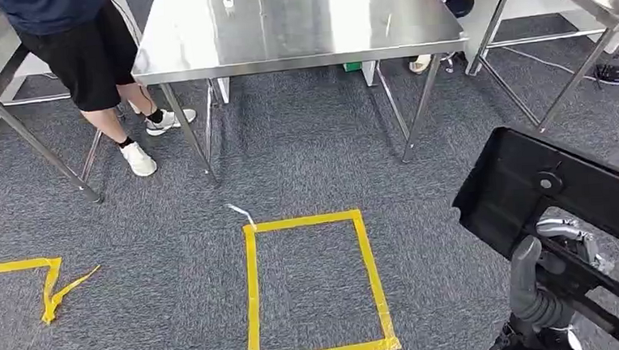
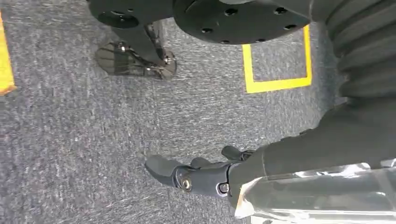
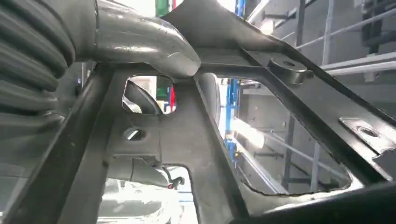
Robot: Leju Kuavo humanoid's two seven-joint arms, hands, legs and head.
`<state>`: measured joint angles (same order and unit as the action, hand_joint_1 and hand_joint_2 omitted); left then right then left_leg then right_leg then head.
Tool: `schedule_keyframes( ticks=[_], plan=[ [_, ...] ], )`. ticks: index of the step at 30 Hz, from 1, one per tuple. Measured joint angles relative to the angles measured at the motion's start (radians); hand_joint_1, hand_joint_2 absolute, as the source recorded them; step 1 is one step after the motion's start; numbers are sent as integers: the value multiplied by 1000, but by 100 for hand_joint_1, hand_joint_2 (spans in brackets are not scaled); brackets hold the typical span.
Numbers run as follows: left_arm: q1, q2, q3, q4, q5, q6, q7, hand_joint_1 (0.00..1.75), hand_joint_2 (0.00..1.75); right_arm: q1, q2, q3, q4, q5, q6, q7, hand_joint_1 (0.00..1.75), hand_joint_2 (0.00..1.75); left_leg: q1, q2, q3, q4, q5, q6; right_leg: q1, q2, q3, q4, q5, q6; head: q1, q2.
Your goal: Take the parts from the cabinet and place them on the table.
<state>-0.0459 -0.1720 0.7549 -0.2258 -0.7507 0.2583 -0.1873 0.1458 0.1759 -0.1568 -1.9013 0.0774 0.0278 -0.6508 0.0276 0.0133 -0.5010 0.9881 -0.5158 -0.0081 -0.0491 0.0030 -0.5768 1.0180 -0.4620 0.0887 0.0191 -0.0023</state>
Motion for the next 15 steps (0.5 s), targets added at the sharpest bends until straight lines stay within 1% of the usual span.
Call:
schedule_keyframes(
  ticks=[1,2,3,4,5,6,7,8,9,10,11,12,13,14,15],
  plan=[
    [0,0,1,0,0,0,0,0,175,2,-2,0,3,0,0,0,175,175,-1,-1,-1,-4,2,-3,2,-1,-4,8,-4,-16,-7,0],
    [1,0,2,0,0,0,1,0,175,0,-3,-1,3,-2,0,0,175,175,0,-1,1,-7,3,-3,4,0,-6,12,-6,-21,-8,0],
    [0,0,3,0,0,0,1,0,175,0,-2,0,3,-1,0,0,175,175,6,0,4,-7,0,-6,4,4,-6,14,-9,-32,-10,0],
    [-1,-1,3,0,0,0,1,0,175,1,-2,1,3,-1,0,0,175,175,10,-2,4,2,-10,-9,2,4,-1,11,-8,-44,-12,0],
    [-3,-1,3,0,0,0,1,0,175,-1,-2,1,3,-2,0,0,175,175,10,-4,-14,40,-32,-7,3,4,2,11,-11,-48,-14,0],
    [-3,-1,4,0,0,0,1,0,175,-4,-2,1,3,-1,0,0,175,175,6,-6,-58,121,-70,-5,6,4,3,11,-14,-54,-15,0],
    [-3,-1,4,0,2,0,1,0,175,-3,-2,2,3,-1,0,0,175,175,3,-6,-106,208,-103,-4,11,3,3,11,-16,-62,-18,0],
    [-7,-1,5,0,6,0,-1,0,175,-3,-2,3,3,-1,0,0,175,175,1,-6,-152,285,-126,-2,16,3,4,12,-17,-64,-18,0],
    [-10,0,6,0,6,0,3,0,175,-3,-2,3,5,-1,0,0,175,175,0,-6,-185,333,-129,2,21,4,6,12,-20,-69,-17,0],
    [-8,0,8,0,7,0,5,0,175,-3,-2,3,5,-1,0,0,175,175,-2,-7,-192,331,-109,9,26,5,10,12,-22,-72,-17,0],
    [-6,0,10,0,10,0,6,0,175,-3,-2,3,5,-2,-1,0,175,175,-5,-8,-181,291,-70,18,29,8,15,11,-25,-75,-17,0],
    [-3,1,13,0,14,0,8,0,175,-3,-2,3,6,-2,-3,0,175,175,-10,-11,-149,209,-15,30,32,13,22,11,-28,-79,-17,0],
    [-2,1,15,0,19,0,8,0,175,-4,-2,4,6,-2,-5,0,175,175,-17,-17,-112,119,33,45,35,16,27,10,-31,-80,-18,0],
    [-2,3,18,0,22,0,8,0,175,-3,-2,5,6,-2,-7,0,175,175,-25,-19,-88,61,41,65,31,16,27,10,-33,-79,-16,0],
    [-5,3,21,1,26,0,8,0,175,-4,-2,5,6,-2,-7,0,175,175,-27,-13,-83,44,29,62,49,17,25,11,-39,-70,-13,0]
  ],
)
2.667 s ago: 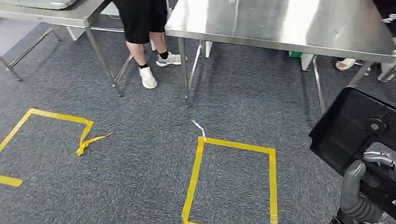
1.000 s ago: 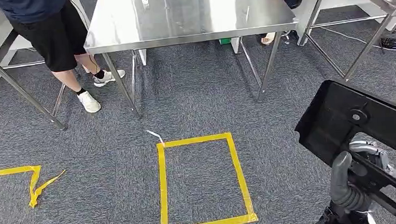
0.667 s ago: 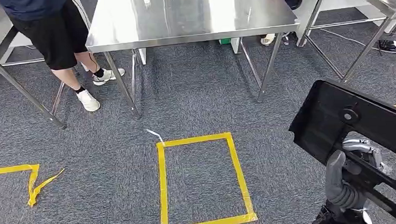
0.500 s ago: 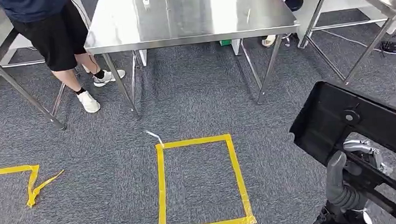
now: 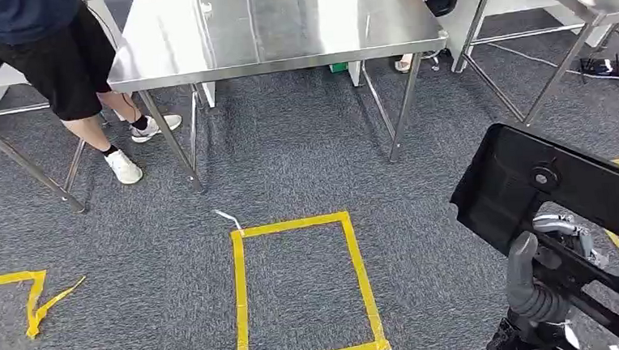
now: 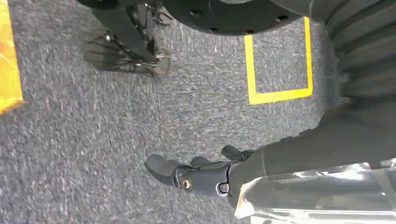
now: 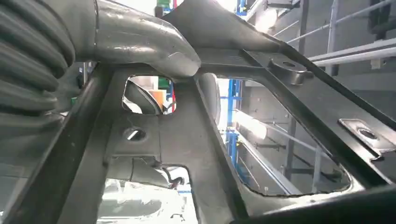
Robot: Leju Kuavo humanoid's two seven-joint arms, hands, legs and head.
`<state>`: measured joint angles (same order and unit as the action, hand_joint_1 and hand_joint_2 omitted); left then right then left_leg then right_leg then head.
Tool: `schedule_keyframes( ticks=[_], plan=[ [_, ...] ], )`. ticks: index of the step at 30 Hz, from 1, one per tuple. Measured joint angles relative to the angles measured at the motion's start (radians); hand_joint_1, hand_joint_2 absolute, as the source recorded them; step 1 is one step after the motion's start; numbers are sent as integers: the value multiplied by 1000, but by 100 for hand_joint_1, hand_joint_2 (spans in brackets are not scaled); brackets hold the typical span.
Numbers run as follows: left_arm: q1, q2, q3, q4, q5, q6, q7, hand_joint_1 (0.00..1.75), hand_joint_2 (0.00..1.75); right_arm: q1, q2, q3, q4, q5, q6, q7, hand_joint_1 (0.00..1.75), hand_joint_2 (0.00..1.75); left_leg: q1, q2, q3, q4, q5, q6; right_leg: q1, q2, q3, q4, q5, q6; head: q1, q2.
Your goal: Take the parts from the cabinet and place them on the table.
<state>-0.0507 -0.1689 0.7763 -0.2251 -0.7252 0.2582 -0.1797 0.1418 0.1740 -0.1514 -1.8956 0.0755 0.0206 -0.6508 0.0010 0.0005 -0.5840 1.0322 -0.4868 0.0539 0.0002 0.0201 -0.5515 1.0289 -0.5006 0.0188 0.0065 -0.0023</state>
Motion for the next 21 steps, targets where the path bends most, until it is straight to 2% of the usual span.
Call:
schedule_keyframes(
  ticks=[1,2,3,4,5,6,7,8,9,10,11,12,13,14,15,16,17,18,19,20,21],
  plan=[
    [-2,0,3,0,4,0,0,0,175,1,0,0,0,0,-1,0,175,175,-5,2,-2,-1,-2,-4,-12,-1,-2,-6,1,6,-3,0],
    [-1,-2,8,0,6,0,0,0,175,2,0,0,0,-1,-2,0,175,175,-8,-1,-2,-13,1,0,-14,-1,7,7,18,17,-1,0],
    [2,-2,12,0,10,0,0,0,175,5,0,1,1,-1,-4,-1,175,175,-10,-2,5,-21,2,5,-13,-3,3,15,28,31,-5,0],
    [2,-4,16,1,13,0,0,0,175,5,-1,1,1,-1,-6,-1,175,175,-6,-3,30,-30,8,6,-11,-4,-2,22,21,32,-5,0],
    [4,-3,19,1,13,0,0,0,175,3,-3,1,2,-1,-8,-1,175,175,-3,0,37,-36,6,7,-16,-9,-1,41,9,36,-2,0],
    [2,-2,22,0,13,1,0,0,175,-1,-4,1,2,-1,-10,-1,175,175,-3,-1,41,-35,7,11,-14,-9,-24,84,-17,29,-1,0],
    [0,-2,25,1,13,1,0,0,175,1,-5,3,2,0,-11,-1,175,175,-2,-2,41,-35,6,11,-16,-9,-65,158,-49,27,3,0],
    [0,-2,28,2,13,0,0,0,175,5,-6,4,2,0,-14,-1,175,175,-2,-1,41,-35,5,13,-16,-9,-106,225,-73,30,1,0],
    [1,-2,32,2,12,1,0,0,175,8,-7,5,3,0,-16,-1,175,175,-2,-1,42,-35,2,13,-17,-9,-133,265,-82,36,3,0],
    [1,-3,35,3,12,2,0,0,175,13,-9,6,3,0,-19,-1,175,175,-1,-2,45,-34,-2,11,-20,-10,-153,279,-78,46,2,0],
    [4,-3,36,5,12,3,0,0,175,13,-10,6,3,0,-21,-1,175,175,0,-2,50,-34,-6,8,-23,-11,-147,244,-57,59,2,0],
    [5,-3,37,6,12,3,0,0,175,13,-11,6,3,0,-23,-1,175,175,2,-2,59,-34,-13,4,-26,-12,-117,163,-13,73,2,0],
    [4,-3,38,6,11,3,0,0,175,13,-11,7,3,0,-24,-1,175,175,4,-2,67,-33,-19,-2,-30,-16,-81,72,34,83,3,0],
    [4,-3,39,6,11,3,0,0,175,14,-11,7,3,0,-24,-1,175,175,3,-2,68,-34,-27,-9,-33,-23,-54,-6,66,90,5,0],
    [2,-2,40,6,11,3,0,0,175,15,-11,8,3,0,-25,0,175,175,1,-1,76,-31,-34,-16,-28,-27,-58,-7,26,62,4,0],
    [1,-2,40,6,9,3,0,0,175,14,-11,9,2,0,-26,0,175,175,-1,1,72,-32,-38,-22,-20,-30,-52,-5,25,41,4,0],
    [1,-2,40,6,8,4,1,0,175,19,-11,10,2,0,-26,0,175,175,-1,2,74,-31,-42,-29,-19,-27,-45,-7,40,31,1,0],
    [2,-2,41,7,8,4,1,0,175,20,-13,9,2,0,-28,0,175,175,0,2,85,-22,-39,-32,-21,-24,-49,-7,34,15,1,0],
    [0,-2,42,7,8,4,3,0,175,20,-14,9,2,0,-29,0,175,175,5,4,89,-15,-43,-37,-27,-17,-27,-9,31,6,-2,0],
    [-3,-2,42,7,9,6,3,0,175,21,-13,11,-2,1,-29,0,175,175,7,4,75,8,-47,-41,-30,-18,-18,-13,27,1,0,0],
    [-6,-2,44,7,10,7,3,0,175,17,-14,13,-5,1,-29,0,175,175,7,1,47,63,-60,-44,-29,-18,-8,-13,21,-8,-4,0]
  ],
)
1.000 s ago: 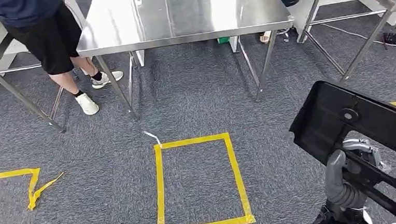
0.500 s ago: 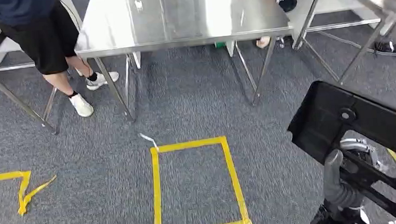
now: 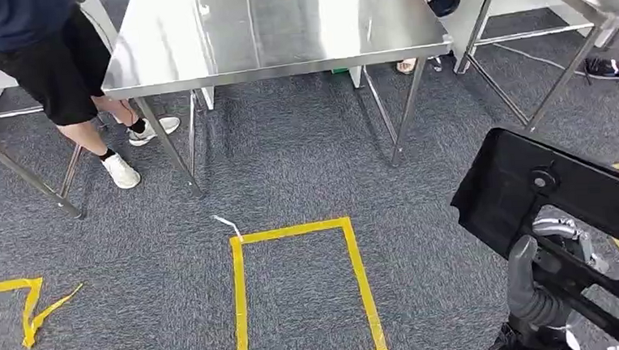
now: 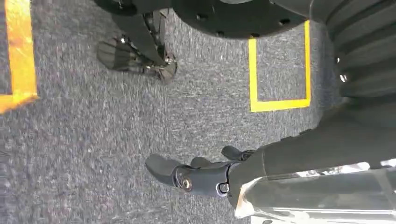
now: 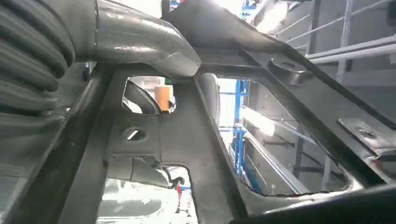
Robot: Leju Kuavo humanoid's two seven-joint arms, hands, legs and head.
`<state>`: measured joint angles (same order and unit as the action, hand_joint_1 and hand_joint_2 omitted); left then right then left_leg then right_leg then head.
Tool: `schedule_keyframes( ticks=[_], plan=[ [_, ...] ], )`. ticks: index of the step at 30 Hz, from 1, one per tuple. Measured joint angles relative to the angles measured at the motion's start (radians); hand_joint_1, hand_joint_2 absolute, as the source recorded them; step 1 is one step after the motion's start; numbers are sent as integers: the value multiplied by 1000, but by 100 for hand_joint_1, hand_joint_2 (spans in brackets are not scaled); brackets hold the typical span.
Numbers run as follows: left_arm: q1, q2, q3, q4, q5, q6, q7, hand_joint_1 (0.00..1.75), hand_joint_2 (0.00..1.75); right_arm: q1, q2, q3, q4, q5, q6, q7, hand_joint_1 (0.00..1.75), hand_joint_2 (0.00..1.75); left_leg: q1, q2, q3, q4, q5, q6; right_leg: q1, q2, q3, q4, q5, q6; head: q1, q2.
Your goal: Take the parts from the cabinet and place them on the table.
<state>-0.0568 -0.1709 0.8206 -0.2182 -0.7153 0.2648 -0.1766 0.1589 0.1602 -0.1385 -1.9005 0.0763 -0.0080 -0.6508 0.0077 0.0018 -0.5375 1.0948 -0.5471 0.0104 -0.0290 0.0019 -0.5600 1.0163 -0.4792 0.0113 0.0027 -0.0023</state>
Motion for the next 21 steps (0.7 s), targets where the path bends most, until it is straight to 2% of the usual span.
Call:
schedule_keyframes(
  ticks=[1,2,3,4,5,7,8,9,10,11,12,13,14,15,16,17,18,19,20,21],
  plan=[
    [-1,-2,2,0,3,2,0,0,175,-1,0,4,0,0,0,0,175,175,1,0,-44,72,-22,-3,0,0,5,0,-5,-6,-2,0],
    [-1,-2,5,0,5,5,0,0,175,-1,-1,8,0,1,0,0,175,175,2,0,-103,155,-54,-7,2,0,10,0,-12,-10,-3,0],
    [1,-3,8,0,6,7,0,0,175,-1,-2,11,1,1,0,1,175,175,2,0,-152,215,-80,-9,3,2,15,0,-19,-12,-3,0],
    [3,-3,12,1,9,9,0,0,175,-1,-2,11,2,1,0,1,175,175,2,0,-182,237,-84,-10,4,4,22,0,-26,-12,-3,0],
    [4,-4,15,1,13,9,0,0,175,-3,-4,12,5,1,0,1,175,175,2,0,-193,220,-68,-8,4,8,34,0,-34,-9,-4,0],
    [4,-5,20,1,15,9,-4,0,175,-12,-8,14,11,-1,-1,2,175,175,2,0,-162,88,24,1,3,12,63,0,-55,-4,-5,0],
    [4,-5,22,1,16,9,-7,0,175,-18,-9,18,13,-2,-3,2,175,175,2,0,-137,5,90,9,3,12,74,0,-66,0,-4,0],
    [4,-5,24,1,17,9,-10,0,175,-24,-11,20,16,-4,-6,3,175,175,-2,-1,-132,-47,136,16,7,12,79,1,-75,6,-5,0],
    [2,-7,24,1,18,8,-14,0,175,-28,-13,22,20,-3,-6,5,175,175,-6,-4,-127,-44,92,17,12,17,84,-5,-82,14,-6,0],
    [1,-11,25,1,20,8,-22,0,175,-33,-14,24,22,-4,-8,6,175,175,-8,-5,-112,-48,99,21,12,16,82,-15,-89,22,-6,0],
    [1,-14,28,0,23,10,-30,0,175,-34,-16,26,23,-4,-11,7,175,175,-8,-6,-112,-61,102,26,13,16,104,1,-80,33,-6,0],
    [2,-18,30,0,23,11,-37,0,175,-36,-18,27,23,-5,-15,7,175,175,-8,-5,-94,-62,102,33,17,16,105,1,-72,42,-6,0],
    [1,-22,31,0,23,13,-43,0,175,-37,-20,29,25,-6,-16,8,175,175,-3,-5,-79,-70,101,36,14,13,91,23,-77,43,-6,0],
    [-1,-26,33,0,23,16,-50,0,175,-39,-23,29,26,-5,-17,8,175,175,-5,-5,-65,-70,92,45,14,9,60,91,-72,39,-5,0],
    [-2,-31,35,0,23,18,-53,0,175,-40,-23,29,27,-4,-18,7,175,175,-5,-5,-62,-70,88,48,14,9,38,125,-73,36,-3,0],
    [-3,-36,37,0,23,18,-57,0,175,-39,-23,31,28,-3,-21,7,175,175,-5,-6,-51,-70,75,53,14,9,-35,220,-97,32,-2,0],
    [-3,-40,37,0,23,19,-60,0,175,-37,-22,31,30,-2,-25,7,175,175,-6,-7,-43,-70,64,55,15,9,-82,269,-132,25,-1,0],
    [-2,-42,38,0,23,20,-61,0,175,-36,-23,31,31,-2,-27,7,175,175,-6,-8,-31,-70,54,56,14,9,-115,292,-162,26,-1,0],
    [0,-44,38,0,23,20,-62,0,175,-35,-22,31,32,-1,-28,7,175,175,-6,-11,-14,-70,40,55,13,9,-134,279,-173,33,-2,0],
    [3,-46,39,0,24,20,-64,0,175,-36,-23,31,32,0,-30,7,175,175,-6,-12,2,-70,27,53,13,8,-134,237,-164,40,0,0]
  ],
)
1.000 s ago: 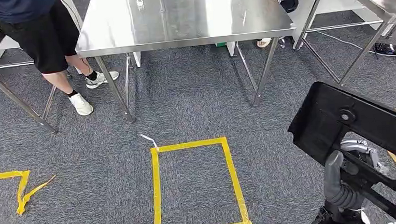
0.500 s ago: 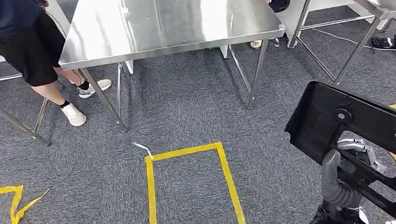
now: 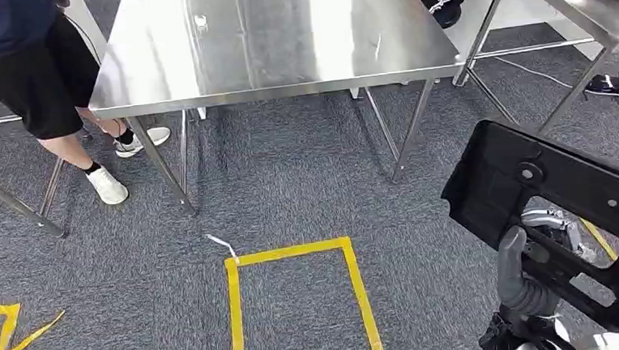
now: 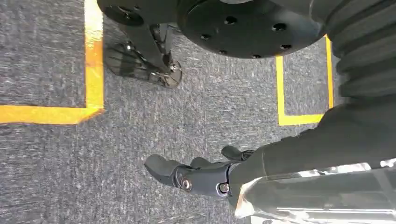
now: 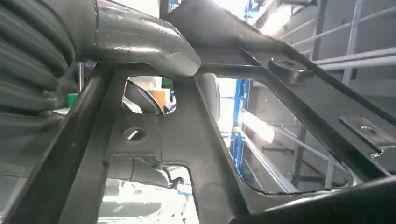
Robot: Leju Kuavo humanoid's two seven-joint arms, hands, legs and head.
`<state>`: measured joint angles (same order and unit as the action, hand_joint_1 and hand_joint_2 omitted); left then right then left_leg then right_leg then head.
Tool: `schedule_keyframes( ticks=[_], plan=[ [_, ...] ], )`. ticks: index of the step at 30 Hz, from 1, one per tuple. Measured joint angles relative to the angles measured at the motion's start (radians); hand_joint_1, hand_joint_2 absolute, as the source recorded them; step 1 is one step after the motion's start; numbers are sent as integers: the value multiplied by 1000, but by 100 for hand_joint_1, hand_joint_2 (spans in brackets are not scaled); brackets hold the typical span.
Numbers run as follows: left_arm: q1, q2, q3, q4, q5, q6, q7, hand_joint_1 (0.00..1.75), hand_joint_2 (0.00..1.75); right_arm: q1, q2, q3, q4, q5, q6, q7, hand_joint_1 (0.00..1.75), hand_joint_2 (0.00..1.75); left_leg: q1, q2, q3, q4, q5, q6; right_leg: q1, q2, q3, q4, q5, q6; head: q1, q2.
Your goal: Take the parts from the cabinet and place them on the table.
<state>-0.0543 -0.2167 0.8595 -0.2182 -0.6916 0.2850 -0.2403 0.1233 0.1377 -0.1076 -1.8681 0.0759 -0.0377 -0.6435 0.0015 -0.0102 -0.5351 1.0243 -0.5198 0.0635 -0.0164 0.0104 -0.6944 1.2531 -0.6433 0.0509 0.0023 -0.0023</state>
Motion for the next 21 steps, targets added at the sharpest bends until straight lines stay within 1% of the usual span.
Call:
schedule_keyframes(
  ticks=[1,2,3,4,5,6,7,8,9,10,11,12,13,14,15,16,17,18,19,20,21],
  plan=[
    [0,-1,0,0,0,0,-2,0,175,0,0,0,0,1,-1,0,175,175,0,-1,19,0,-14,-2,-1,-1,12,-69,35,16,0,0],
    [1,-2,1,0,0,0,-3,0,175,0,0,0,0,3,-1,0,175,175,0,-1,37,0,-29,-6,-3,-4,26,-151,98,35,0,0],
    [2,-3,2,0,0,0,-5,0,175,1,1,1,3,3,-1,0,175,175,-1,-2,39,-1,-42,-10,-3,-13,38,-188,189,45,0,0],
    [2,-3,3,0,0,0,-6,0,175,1,1,1,5,3,-2,1,175,175,-6,-2,56,2,-59,-18,3,-20,38,-206,208,27,-3,0],
    [-2,-4,3,0,1,1,-6,0,175,2,2,2,6,3,-3,4,175,175,-5,-1,55,-3,-66,-24,10,-14,56,-204,202,4,-3,0],
    [-2,-5,4,0,2,3,-7,0,175,0,3,1,5,3,-4,3,175,175,-4,1,77,-2,-67,-29,6,-11,58,-207,199,-8,-4,0],
    [-5,-6,4,0,2,3,-7,0,175,-4,2,0,5,3,-4,3,175,175,-2,2,75,3,-63,-32,7,-10,65,-207,194,-15,-2,0],
    [-10,-8,5,-1,1,3,-7,0,175,-5,3,2,4,3,-4,3,175,175,-1,2,53,36,-53,-36,-5,-5,81,-212,189,-23,-7,0],
    [-13,-10,5,-1,1,4,-7,0,175,-4,4,2,4,3,-4,2,175,175,0,4,22,99,-30,-41,-4,-6,95,-217,182,-33,-2,0],
    [-14,-11,5,-1,1,5,-8,0,175,-5,5,2,4,3,-4,3,175,175,1,6,-32,178,-20,-46,-4,-8,108,-221,173,-46,-7,0],
    [-14,-11,5,-1,1,5,-9,0,175,-5,7,3,4,5,-4,3,175,175,3,6,-84,240,-36,-50,-4,-8,119,-222,162,-50,-5,0],
    [-12,-11,6,-1,2,5,-10,0,175,-5,8,3,4,5,-4,3,175,175,5,6,-129,282,-73,-55,-4,-7,131,-222,151,-50,-6,0],
    [-11,-11,8,-1,3,4,-16,0,175,-4,8,2,5,5,-4,3,175,175,5,7,-167,297,-125,-58,-4,-4,148,-222,137,-50,-6,0],
    [-15,-11,8,-2,2,3,-18,0,175,-4,9,2,6,6,-4,3,175,175,5,7,-187,288,-154,-60,-5,-3,166,-222,123,-49,-6,0],
    [-16,-11,8,-2,2,3,-18,0,175,-4,10,2,8,7,-4,3,175,175,7,8,-191,260,-154,-60,-5,-1,183,-222,110,-48,-6,0],
    [-16,-11,8,-2,2,3,-18,0,175,-4,11,3,9,8,-4,3,175,175,8,8,-186,212,-127,-59,-7,1,202,-223,97,-46,-5,0],
    [-15,-11,8,-2,2,3,-18,0,175,-4,12,3,9,8,-4,3,175,175,9,8,-174,135,-54,-56,-7,1,222,-223,81,-42,-6,0],
    [-14,-12,8,-1,2,3,-18,0,175,-4,12,3,10,9,-4,3,175,175,9,10,-165,66,54,-52,-7,1,227,-224,65,-38,-6,0],
    [-12,-12,9,-1,2,3,-18,0,175,-6,12,3,13,9,-4,2,175,175,0,12,-166,60,98,-47,0,7,253,-220,51,-28,-5,0],
    [-12,-12,9,-1,2,3,-18,0,175,-5,12,3,13,9,-4,2,175,175,-1,11,-148,64,89,-40,3,8,242,-226,44,-19,-8,0],
    [-13,-13,9,-2,2,3,-18,0,175,-6,12,3,14,10,-4,3,175,175,-4,10,-147,59,97,-35,2,6,262,-232,43,-13,-1,0]
  ],
)
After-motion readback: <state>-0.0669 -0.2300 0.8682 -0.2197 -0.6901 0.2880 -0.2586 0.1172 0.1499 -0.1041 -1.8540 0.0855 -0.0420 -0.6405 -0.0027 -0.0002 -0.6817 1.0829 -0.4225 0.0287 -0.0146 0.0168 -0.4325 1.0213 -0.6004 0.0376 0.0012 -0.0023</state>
